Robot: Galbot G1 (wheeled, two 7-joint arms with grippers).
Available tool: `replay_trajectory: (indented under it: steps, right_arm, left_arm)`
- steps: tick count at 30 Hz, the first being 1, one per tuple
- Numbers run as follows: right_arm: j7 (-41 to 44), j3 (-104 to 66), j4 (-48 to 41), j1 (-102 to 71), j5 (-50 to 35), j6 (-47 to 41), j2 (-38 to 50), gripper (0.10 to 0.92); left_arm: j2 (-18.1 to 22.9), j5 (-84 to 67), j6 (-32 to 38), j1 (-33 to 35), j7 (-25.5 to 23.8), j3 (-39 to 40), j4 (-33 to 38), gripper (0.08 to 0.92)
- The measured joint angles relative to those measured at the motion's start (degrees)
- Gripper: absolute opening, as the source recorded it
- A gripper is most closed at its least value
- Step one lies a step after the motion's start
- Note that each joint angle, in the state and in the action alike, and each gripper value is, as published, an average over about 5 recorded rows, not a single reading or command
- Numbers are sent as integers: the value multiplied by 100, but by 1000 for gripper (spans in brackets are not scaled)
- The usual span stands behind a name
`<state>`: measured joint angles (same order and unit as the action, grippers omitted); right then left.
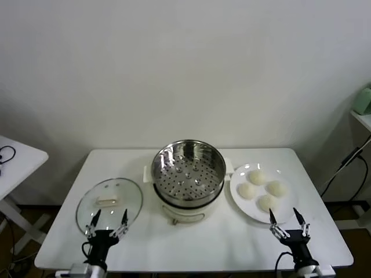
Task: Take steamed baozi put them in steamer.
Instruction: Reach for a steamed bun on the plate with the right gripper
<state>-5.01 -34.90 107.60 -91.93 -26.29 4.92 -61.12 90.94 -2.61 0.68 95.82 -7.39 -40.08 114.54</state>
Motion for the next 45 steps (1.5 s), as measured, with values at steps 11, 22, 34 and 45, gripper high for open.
replay_trajectory:
  steps: [11,22,34,45]
  right_arm:
    - [-16,305,-422,1571,-11,-1355,748,823]
    - [1331,1979,-1142,3815,626,-2837,1997,823]
    - [3844,5756,-2648,7546,1420,-2784,2604,823]
    - [5821,8919,-4345,10151,1739,-1968,2067,823]
  left_arm:
    - [-77,-50,22,-55,3,27,-25,823]
    - [-145,-110,62,-69,-1,41,-13,823]
    - [-190,-138,74,-80,-12,-1,-3,823]
    - [-214,-213,67,-159,-16,-30,-74,823]
